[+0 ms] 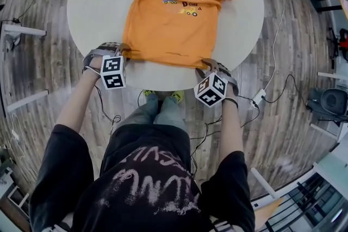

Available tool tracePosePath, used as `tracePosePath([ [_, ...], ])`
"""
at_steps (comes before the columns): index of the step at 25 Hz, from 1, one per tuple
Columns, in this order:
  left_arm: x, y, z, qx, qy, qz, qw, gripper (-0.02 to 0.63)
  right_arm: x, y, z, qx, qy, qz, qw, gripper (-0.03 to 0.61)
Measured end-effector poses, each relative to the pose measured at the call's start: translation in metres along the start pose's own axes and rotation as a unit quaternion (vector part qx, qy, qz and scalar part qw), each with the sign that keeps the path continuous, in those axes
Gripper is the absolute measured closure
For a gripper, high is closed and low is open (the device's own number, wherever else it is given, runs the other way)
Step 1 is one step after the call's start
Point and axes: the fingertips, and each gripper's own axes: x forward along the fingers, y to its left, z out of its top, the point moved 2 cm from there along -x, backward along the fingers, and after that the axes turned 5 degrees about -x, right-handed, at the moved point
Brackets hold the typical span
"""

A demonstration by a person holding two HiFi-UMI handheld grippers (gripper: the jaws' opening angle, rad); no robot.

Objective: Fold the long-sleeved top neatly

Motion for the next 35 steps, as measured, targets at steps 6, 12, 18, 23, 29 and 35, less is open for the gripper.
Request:
tracePosePath([
  [6,0.000,0.004,0.003,-0.013,-0.012,0.015,0.9997,0.554,0.003,0.004,-0.004,-0.029,0.020,-0.015,0.999,0.548],
  [12,-0.012,-0.018,0.000,-0.024,-0.021,0.001,0.9995,0.558,-0.009,0.020,-0.007,-0.017,0.018,-0.016,1.000,0.551],
  [18,-0.026,-0.050,0.001,-0.028,-0.018,-0.009,0.9994,0.558,-0.029,0.044,-0.013,-0.022,0.003,-0.004,1.000,0.552],
  [23,-0.043,-0.077,0.006,-0.034,-0.017,-0.007,0.9993,0.558,-0.055,0.061,-0.015,-0.032,-0.012,-0.018,0.999,0.552],
  [29,-0.065,-0.114,0.014,-0.044,-0.017,-0.002,0.9989,0.558,-0.086,0.088,-0.026,-0.041,-0.023,-0.024,0.999,0.552],
  [35,-0.071,-0.157,0.013,-0.044,-0.017,-0.016,0.9988,0.558,-0.097,0.126,-0.036,-0.048,-0.024,-0.010,0.998,0.552],
])
